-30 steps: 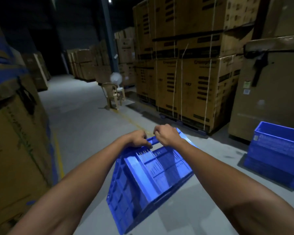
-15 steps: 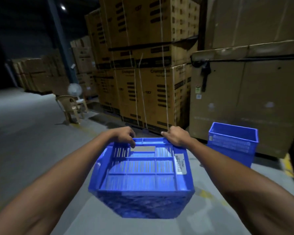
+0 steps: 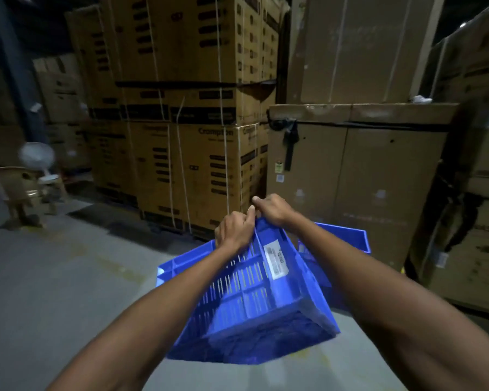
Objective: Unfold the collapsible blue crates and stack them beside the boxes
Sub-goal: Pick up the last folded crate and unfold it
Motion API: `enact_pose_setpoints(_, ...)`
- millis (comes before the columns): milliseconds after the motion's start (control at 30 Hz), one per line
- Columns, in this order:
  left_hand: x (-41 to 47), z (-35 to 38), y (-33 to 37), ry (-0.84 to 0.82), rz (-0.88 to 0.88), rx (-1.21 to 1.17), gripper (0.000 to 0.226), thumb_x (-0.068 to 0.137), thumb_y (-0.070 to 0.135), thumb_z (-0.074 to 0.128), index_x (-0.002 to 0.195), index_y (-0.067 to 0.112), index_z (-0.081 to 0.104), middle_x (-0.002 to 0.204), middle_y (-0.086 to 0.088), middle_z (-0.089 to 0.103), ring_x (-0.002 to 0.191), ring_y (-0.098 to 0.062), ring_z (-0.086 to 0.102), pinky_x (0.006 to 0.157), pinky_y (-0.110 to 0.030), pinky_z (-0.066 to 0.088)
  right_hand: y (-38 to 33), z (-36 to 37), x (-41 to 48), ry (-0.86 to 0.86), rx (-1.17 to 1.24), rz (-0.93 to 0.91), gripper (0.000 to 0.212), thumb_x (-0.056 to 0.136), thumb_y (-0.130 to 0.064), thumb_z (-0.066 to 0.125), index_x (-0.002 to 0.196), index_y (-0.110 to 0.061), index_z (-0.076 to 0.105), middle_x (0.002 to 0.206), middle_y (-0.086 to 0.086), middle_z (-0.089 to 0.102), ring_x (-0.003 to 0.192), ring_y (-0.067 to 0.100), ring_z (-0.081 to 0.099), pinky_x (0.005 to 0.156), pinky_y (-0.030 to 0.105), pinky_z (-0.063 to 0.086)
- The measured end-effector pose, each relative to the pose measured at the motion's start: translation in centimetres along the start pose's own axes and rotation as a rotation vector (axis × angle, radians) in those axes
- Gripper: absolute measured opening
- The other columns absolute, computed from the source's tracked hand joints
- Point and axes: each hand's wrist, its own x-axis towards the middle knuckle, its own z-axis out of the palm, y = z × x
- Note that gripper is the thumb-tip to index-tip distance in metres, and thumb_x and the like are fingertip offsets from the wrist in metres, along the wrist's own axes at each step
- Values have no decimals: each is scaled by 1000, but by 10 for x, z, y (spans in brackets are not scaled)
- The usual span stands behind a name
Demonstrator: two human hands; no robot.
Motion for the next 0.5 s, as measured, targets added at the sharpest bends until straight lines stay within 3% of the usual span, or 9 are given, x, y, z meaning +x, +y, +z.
enact_pose_setpoints(67,46,7,-5,-19,5,-81,65,96,57,35,63,7,61,79,-16,69,82,-35,63,66,-35,39,15,-12,25,45,267,63,56,103,-36,42,52,-15,52,45,-2,51,42,10,45,47,24,37)
enact_pose_setpoints(133,91,11,-13,-40,30,-230,63,96,51,43,50,8,51,58,-9,56,65,-29,55,62,-34,34,40,-13,49,116,272,139,57,102,-44,39,52,-17,46,45,0,45,41,14,39,44,24,32)
enact_pose_setpoints(267,165,18,-40,-87,22,-631,60,89,40,60,39,16,37,43,1,36,47,-16,31,55,-33,24,110,-4,87,161,-150,271,61,99,-58,31,55,-17,41,72,10,51,74,26,49,71,38,38)
enact_pose_setpoints(367,205,24,-52,-318,-10,-819,50,80,49,62,44,18,47,47,-3,43,46,-16,39,55,-30,30,115,-2,106,272,-199,342,60,97,-58,32,68,-11,56,94,18,65,93,36,60,75,40,40)
enact_pose_setpoints(433,228,22,-42,-572,39,-784,51,91,44,57,47,17,56,45,0,48,41,-15,42,51,-26,33,115,5,120,328,-252,370,62,97,-56,32,88,-6,67,108,21,67,104,38,60,79,41,42)
enact_pose_setpoints(500,244,21,-26,-677,237,-487,52,98,40,47,63,8,67,57,-4,61,52,-14,54,60,-27,43,116,15,135,354,-305,383,62,97,-55,30,99,-5,68,112,20,66,106,38,60,81,42,44)
